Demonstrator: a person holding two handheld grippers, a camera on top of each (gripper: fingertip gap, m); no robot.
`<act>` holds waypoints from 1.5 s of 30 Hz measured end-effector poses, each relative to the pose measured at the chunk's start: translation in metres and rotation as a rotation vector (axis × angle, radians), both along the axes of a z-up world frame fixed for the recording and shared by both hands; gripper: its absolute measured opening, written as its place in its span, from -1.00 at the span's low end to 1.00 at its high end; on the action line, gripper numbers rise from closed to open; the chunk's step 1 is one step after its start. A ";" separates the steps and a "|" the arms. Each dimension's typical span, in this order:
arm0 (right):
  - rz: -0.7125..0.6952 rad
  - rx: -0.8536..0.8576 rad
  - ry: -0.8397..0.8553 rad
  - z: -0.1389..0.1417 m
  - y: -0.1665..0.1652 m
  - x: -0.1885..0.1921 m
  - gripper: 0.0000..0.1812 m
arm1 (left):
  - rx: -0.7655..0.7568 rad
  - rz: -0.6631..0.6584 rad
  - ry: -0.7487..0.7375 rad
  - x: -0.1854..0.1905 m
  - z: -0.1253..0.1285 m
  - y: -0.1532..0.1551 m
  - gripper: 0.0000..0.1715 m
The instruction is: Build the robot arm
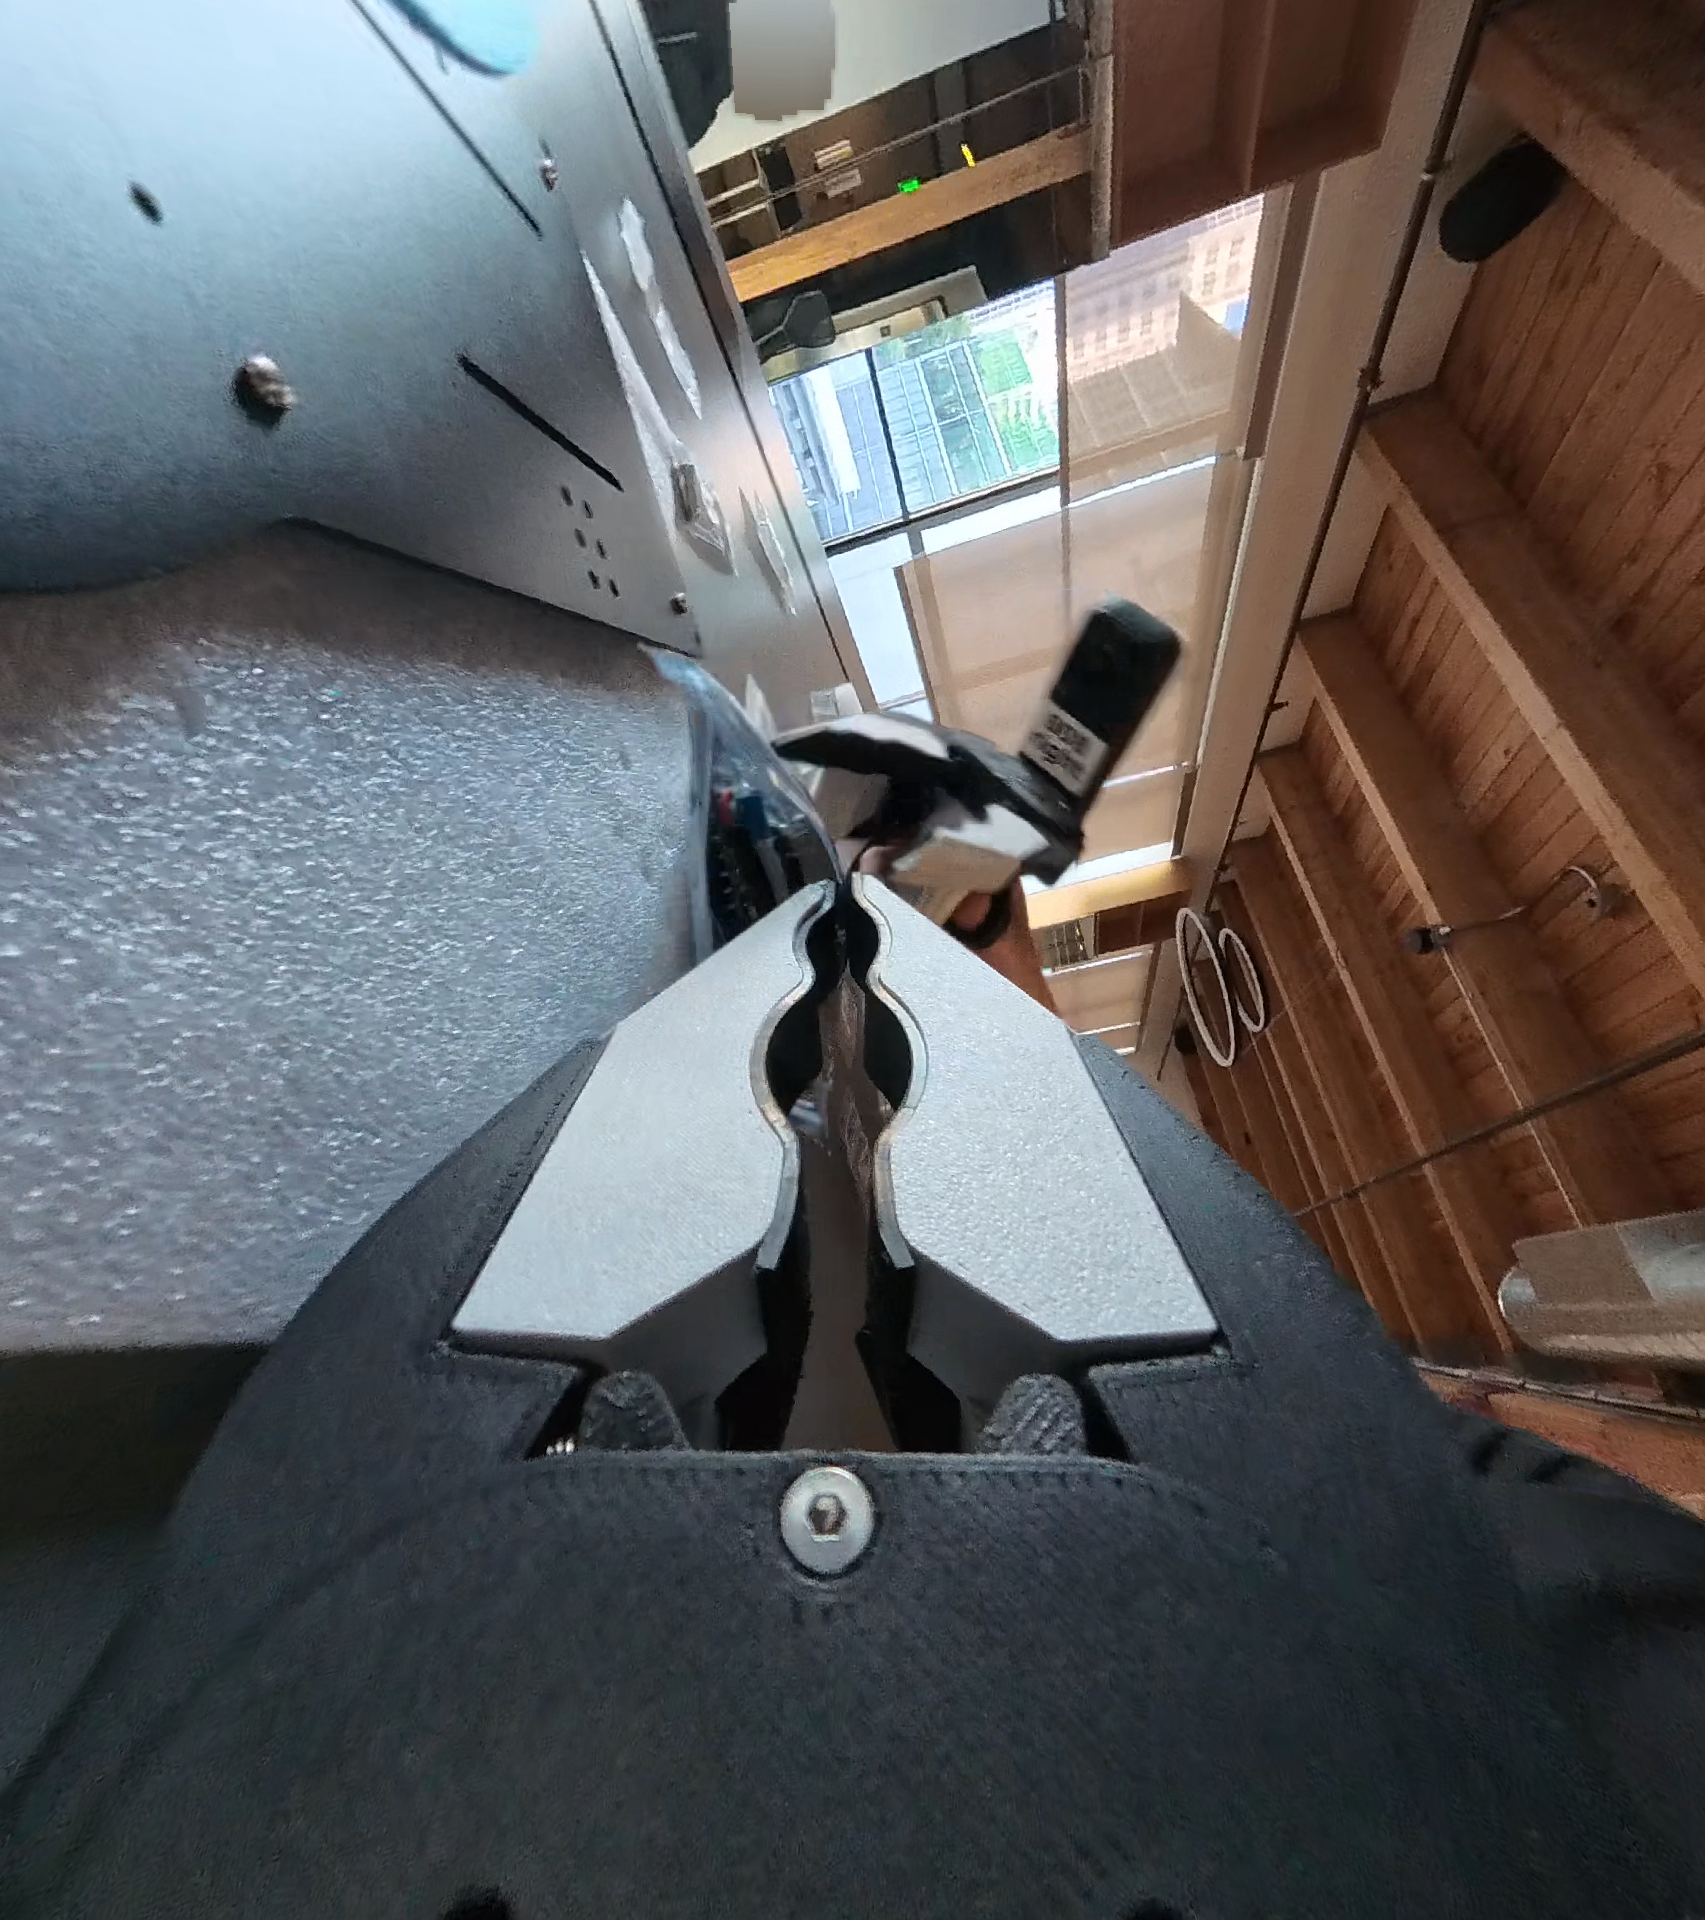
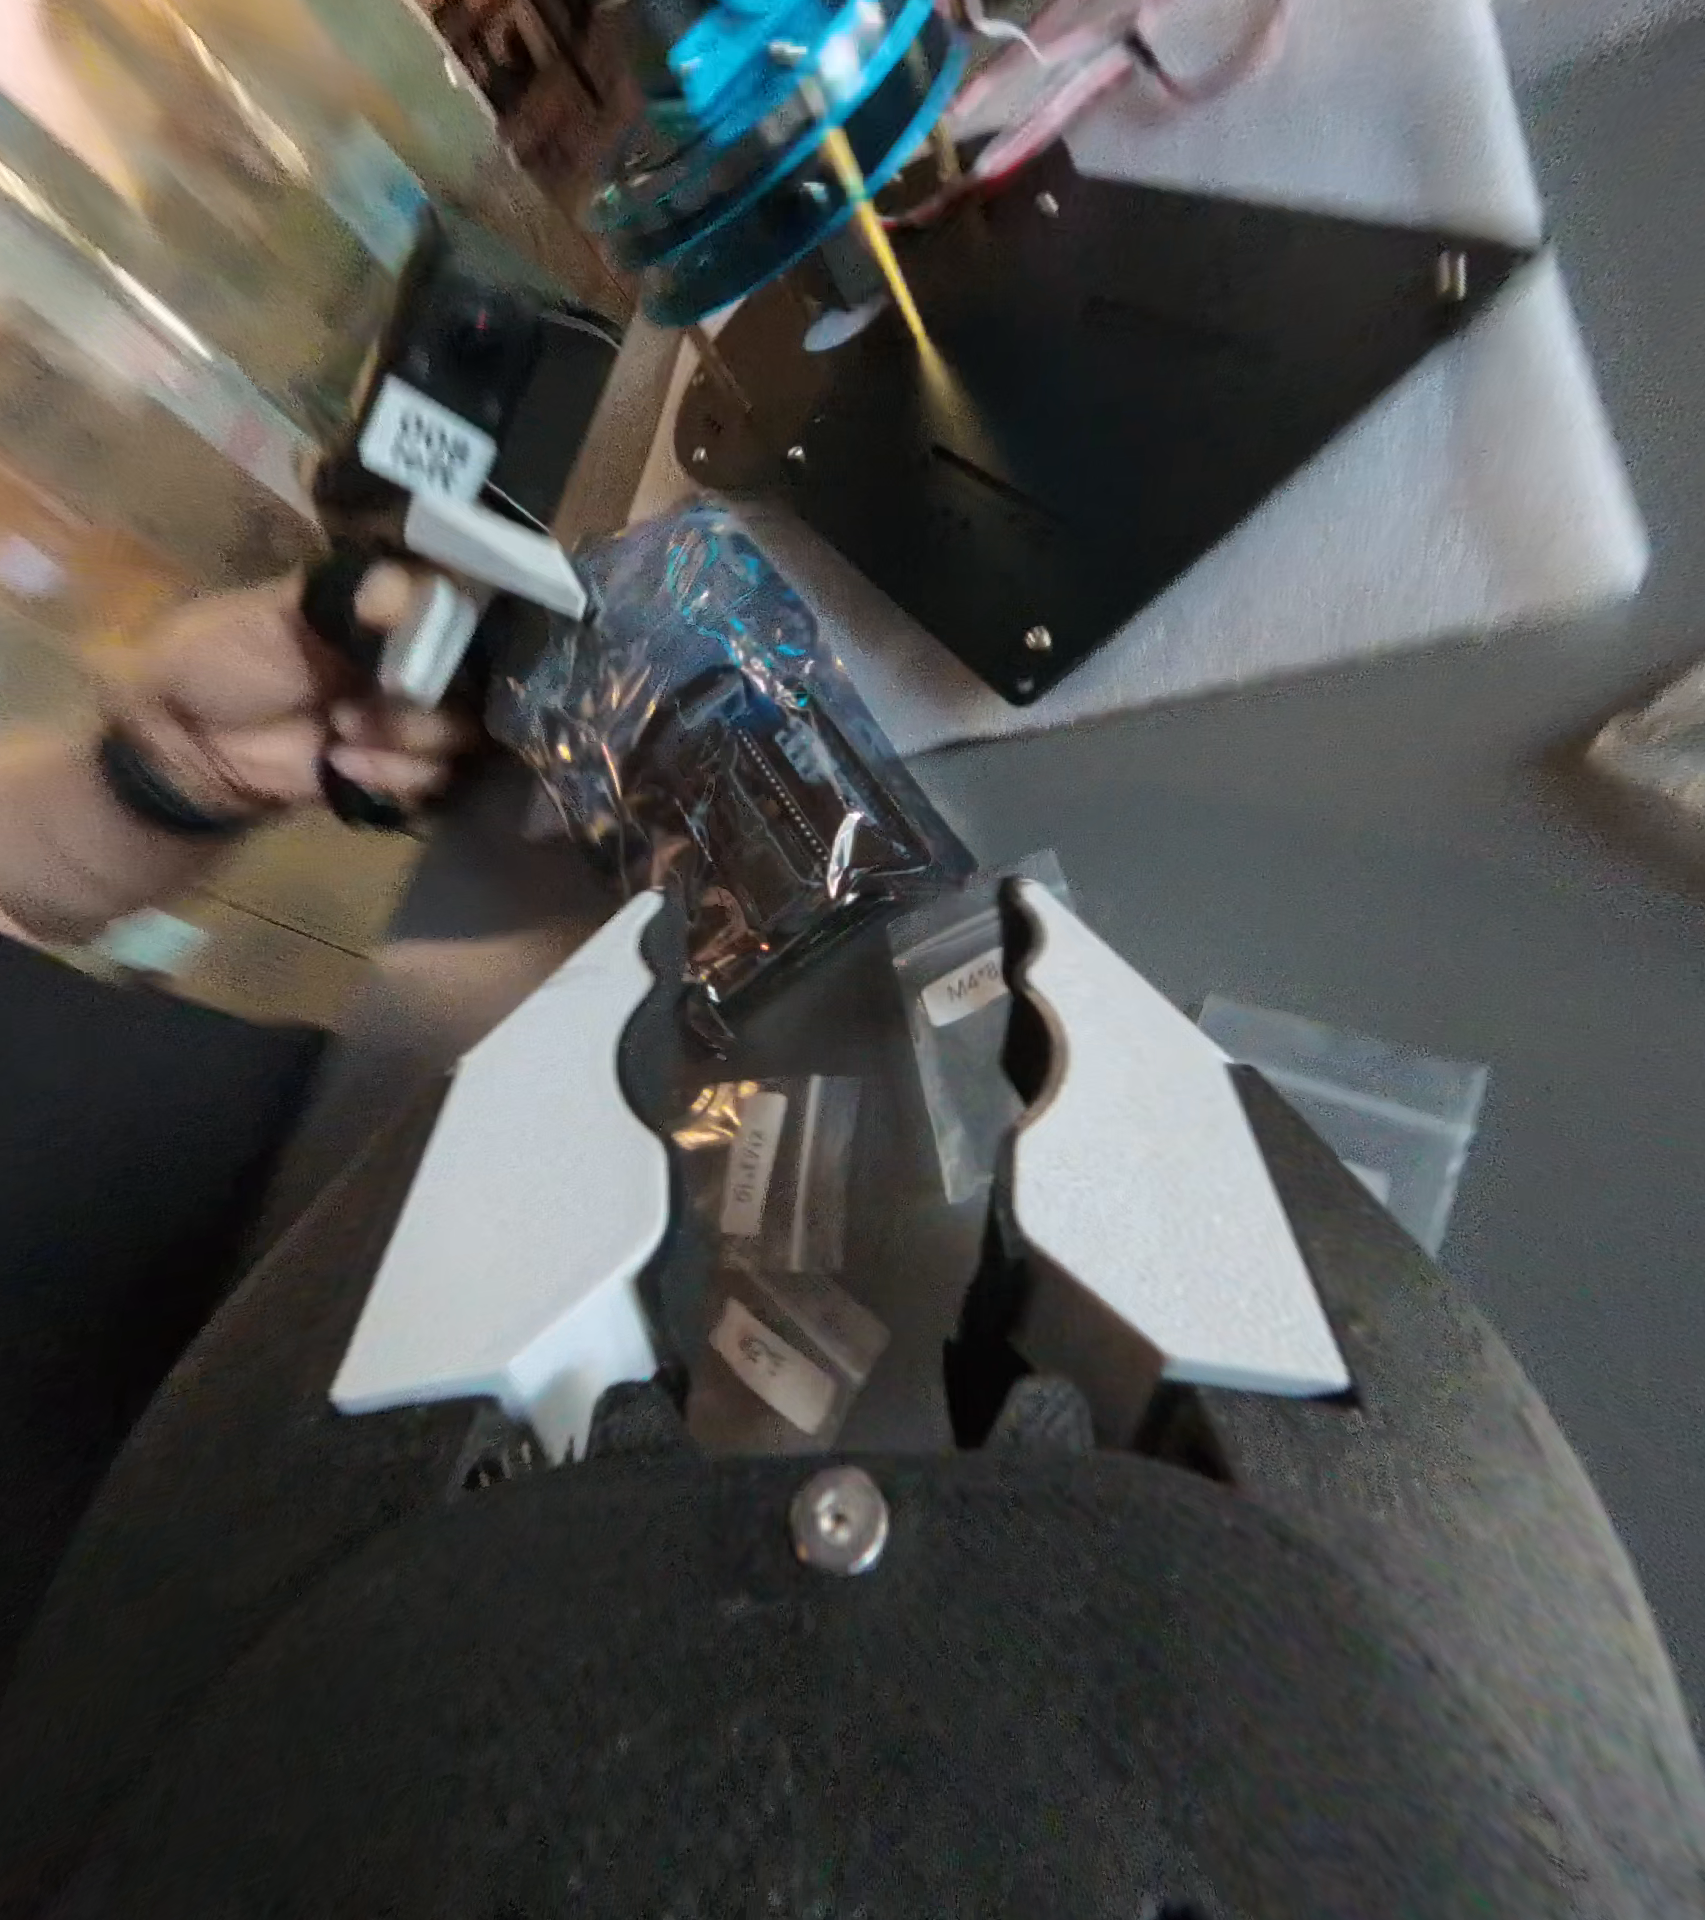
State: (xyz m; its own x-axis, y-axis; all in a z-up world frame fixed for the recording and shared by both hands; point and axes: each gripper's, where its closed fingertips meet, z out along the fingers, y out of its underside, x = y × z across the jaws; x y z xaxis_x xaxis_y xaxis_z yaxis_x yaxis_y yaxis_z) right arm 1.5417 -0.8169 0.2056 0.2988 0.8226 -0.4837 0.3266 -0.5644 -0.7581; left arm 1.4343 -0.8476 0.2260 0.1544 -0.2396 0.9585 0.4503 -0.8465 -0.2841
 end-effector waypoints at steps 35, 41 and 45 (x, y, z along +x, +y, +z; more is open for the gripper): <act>0.510 0.659 -0.381 -0.018 -0.024 -0.024 -0.30 | -0.094 0.013 -0.019 -0.007 -0.007 -0.001 -1.00; 0.530 0.674 -0.441 -0.013 -0.013 -0.019 -0.30 | -0.102 0.112 0.035 -0.032 -0.005 0.009 -0.87; 0.535 0.637 -0.441 -0.006 -0.014 -0.019 -0.31 | -0.027 0.088 0.169 -0.043 -0.006 -0.001 -0.85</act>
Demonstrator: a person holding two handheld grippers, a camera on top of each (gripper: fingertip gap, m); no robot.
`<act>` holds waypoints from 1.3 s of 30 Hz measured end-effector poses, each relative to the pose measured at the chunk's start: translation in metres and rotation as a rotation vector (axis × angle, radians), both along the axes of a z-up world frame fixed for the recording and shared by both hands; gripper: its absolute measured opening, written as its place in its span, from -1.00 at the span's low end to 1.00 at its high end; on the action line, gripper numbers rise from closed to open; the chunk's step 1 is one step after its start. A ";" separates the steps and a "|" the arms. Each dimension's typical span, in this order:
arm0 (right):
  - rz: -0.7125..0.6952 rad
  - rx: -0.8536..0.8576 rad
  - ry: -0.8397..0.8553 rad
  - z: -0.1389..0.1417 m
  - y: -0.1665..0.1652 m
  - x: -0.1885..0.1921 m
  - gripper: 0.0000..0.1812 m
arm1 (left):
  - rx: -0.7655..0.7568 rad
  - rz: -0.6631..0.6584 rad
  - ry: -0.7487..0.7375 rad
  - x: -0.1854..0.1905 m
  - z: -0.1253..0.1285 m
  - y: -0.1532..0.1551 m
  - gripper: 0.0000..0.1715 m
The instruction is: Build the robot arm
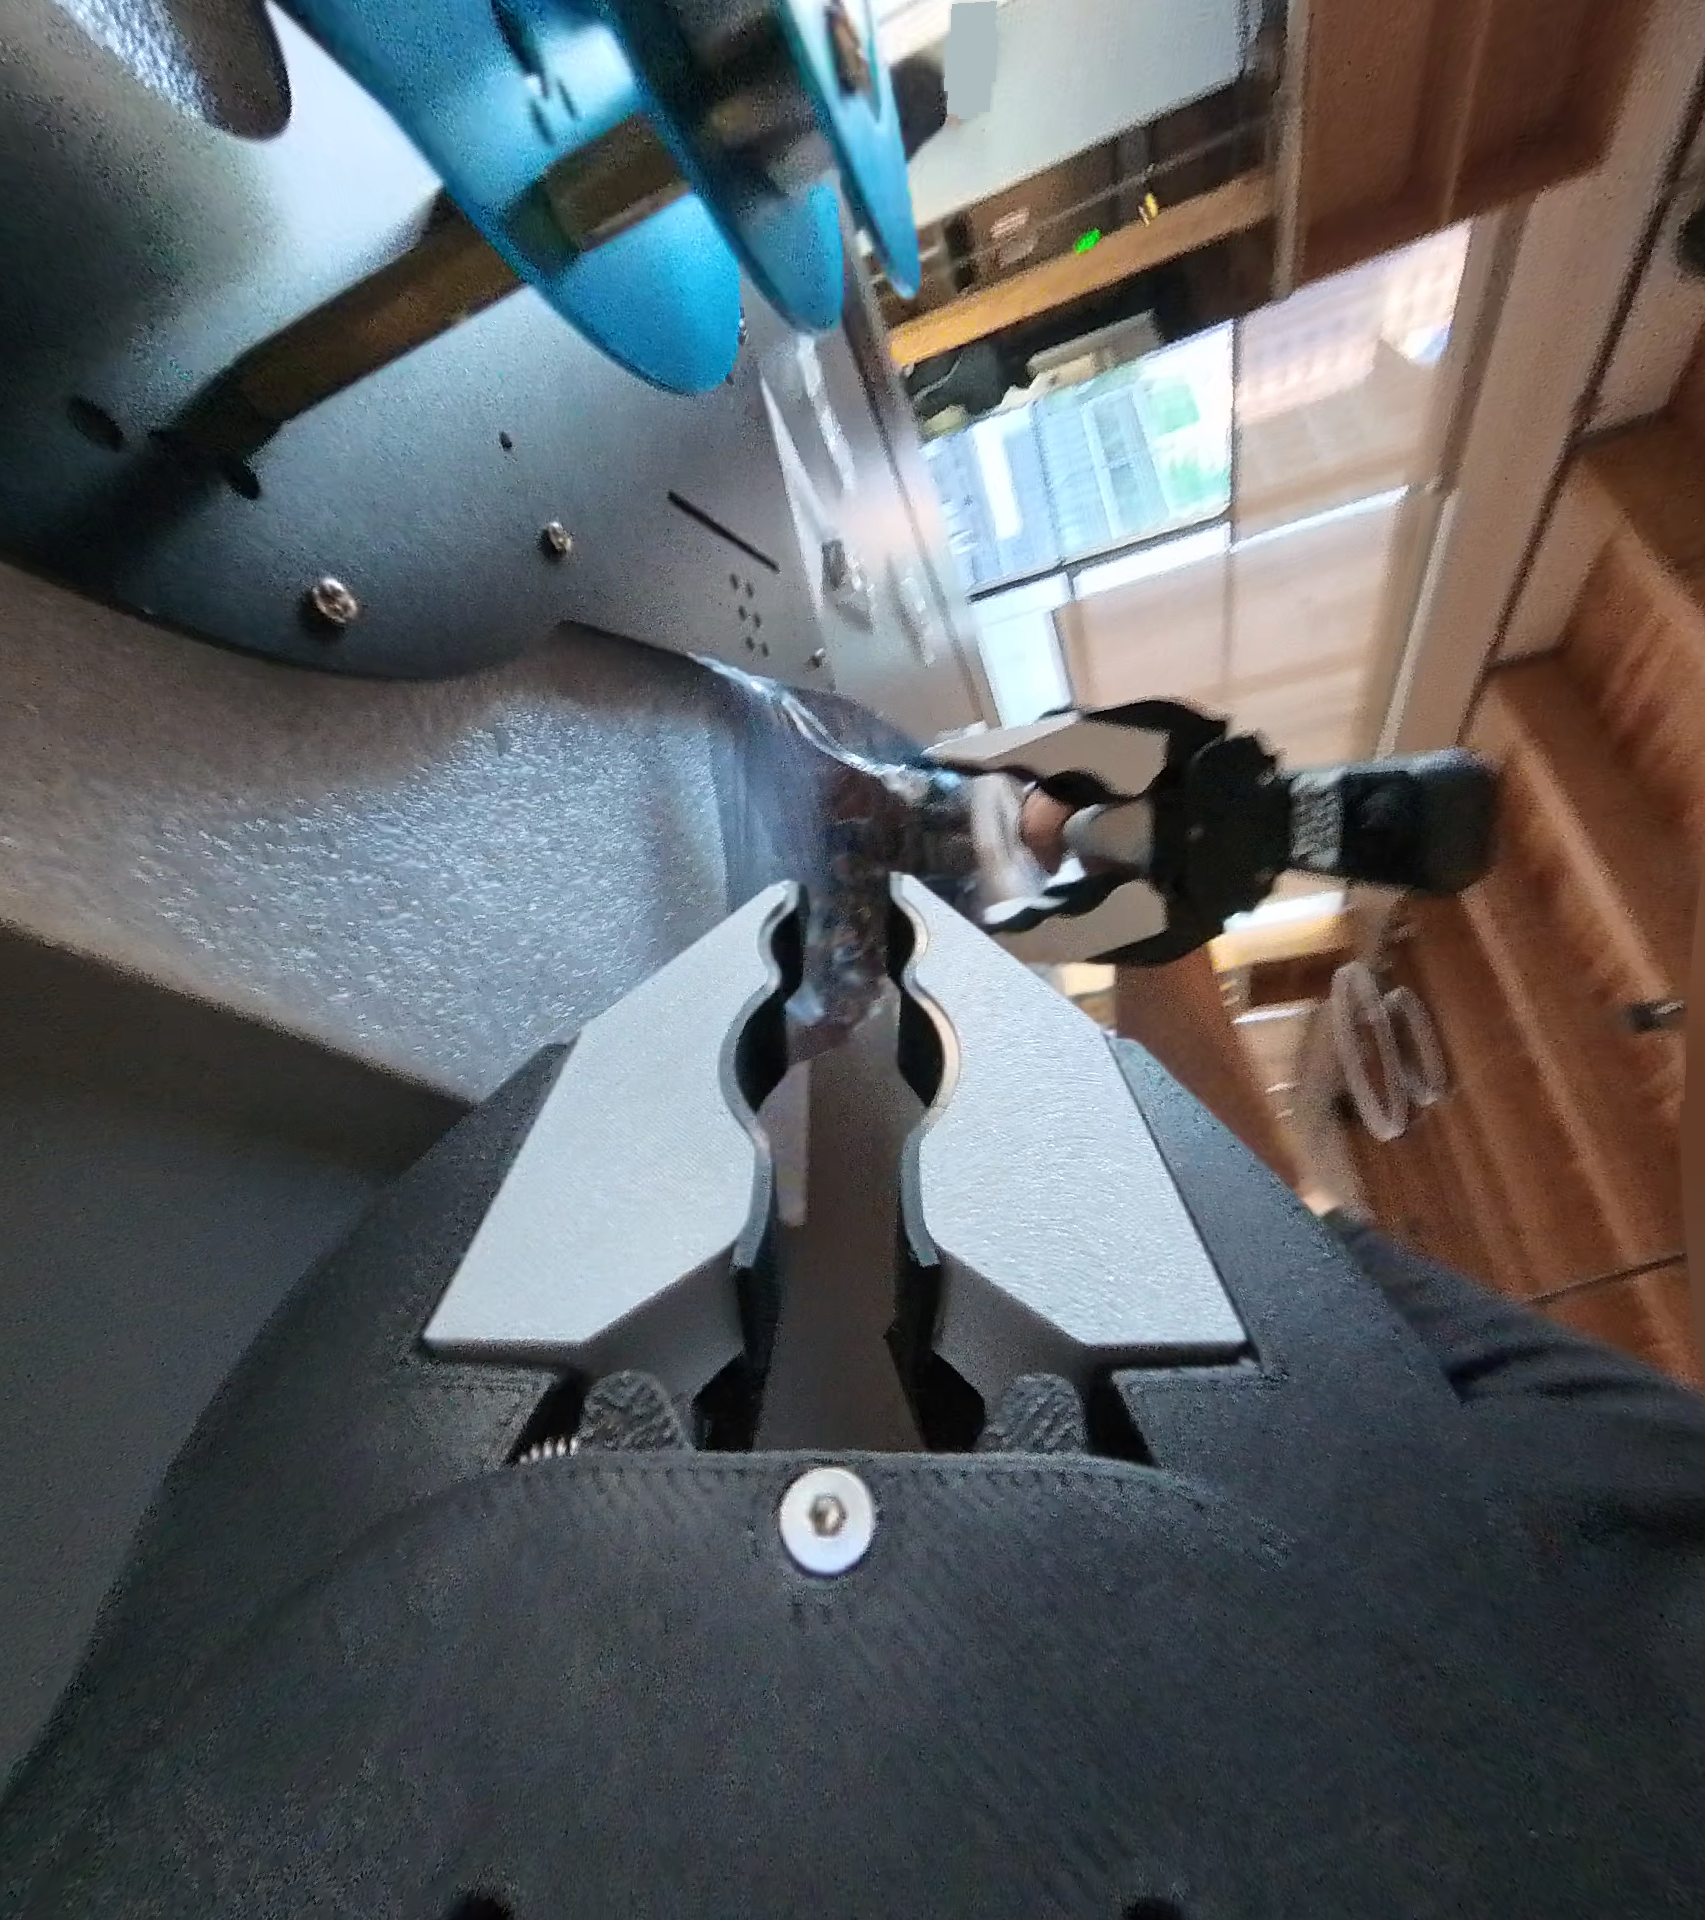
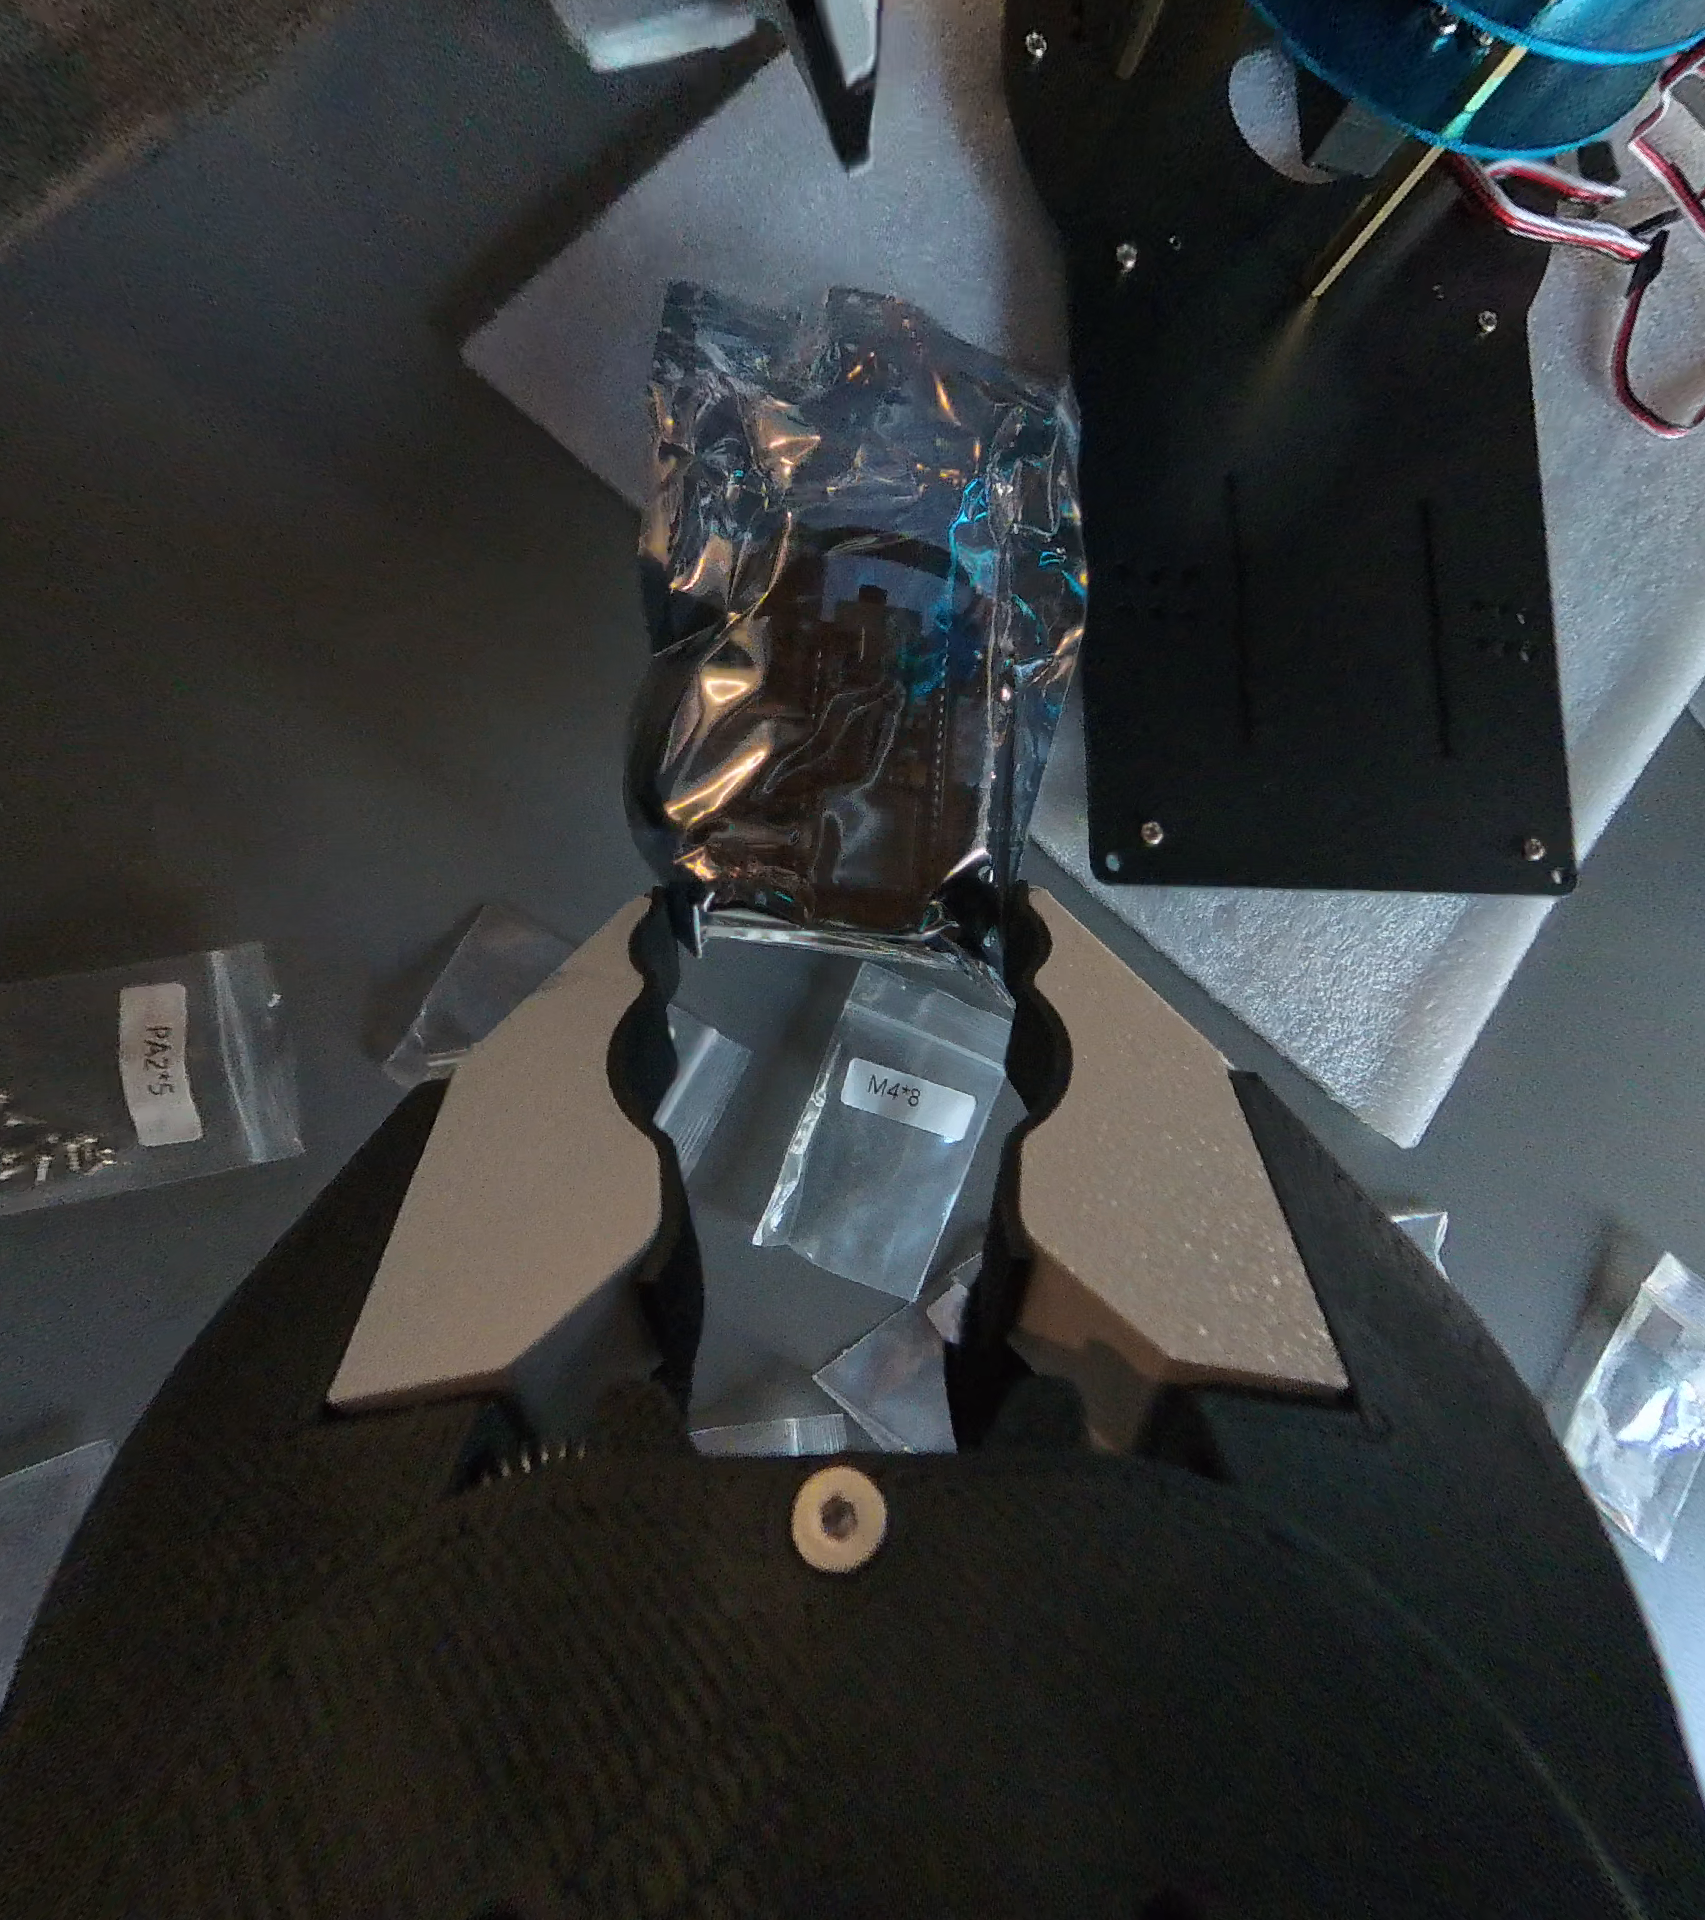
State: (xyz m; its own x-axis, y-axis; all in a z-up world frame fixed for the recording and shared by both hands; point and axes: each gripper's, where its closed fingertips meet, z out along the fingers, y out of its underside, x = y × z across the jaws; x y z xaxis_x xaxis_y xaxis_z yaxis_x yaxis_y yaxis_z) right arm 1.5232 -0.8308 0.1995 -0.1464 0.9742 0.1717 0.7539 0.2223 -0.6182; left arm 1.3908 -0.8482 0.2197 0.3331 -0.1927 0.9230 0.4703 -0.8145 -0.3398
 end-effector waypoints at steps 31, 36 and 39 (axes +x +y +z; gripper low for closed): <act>-0.445 -0.310 0.188 0.007 -0.003 -0.001 -0.48 | 0.561 -0.222 0.993 0.004 -0.037 -0.011 -0.57; -0.629 -0.376 0.183 -0.008 -0.034 -0.003 -0.67 | 0.542 -0.204 0.983 0.004 -0.036 -0.010 -0.57; -0.636 -0.307 0.167 -0.020 -0.029 -0.007 -0.66 | 0.535 -0.211 0.978 0.004 -0.036 -0.010 -0.57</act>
State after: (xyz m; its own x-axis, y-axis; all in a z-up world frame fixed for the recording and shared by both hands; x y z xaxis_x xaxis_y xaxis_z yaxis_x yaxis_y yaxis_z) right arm 1.5158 -0.8600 0.1794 0.4692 0.8698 -0.1528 0.5694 -0.4302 -0.7005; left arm 1.3948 -0.8583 0.1839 0.7801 -0.6220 0.0667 -0.3178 -0.4860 -0.8142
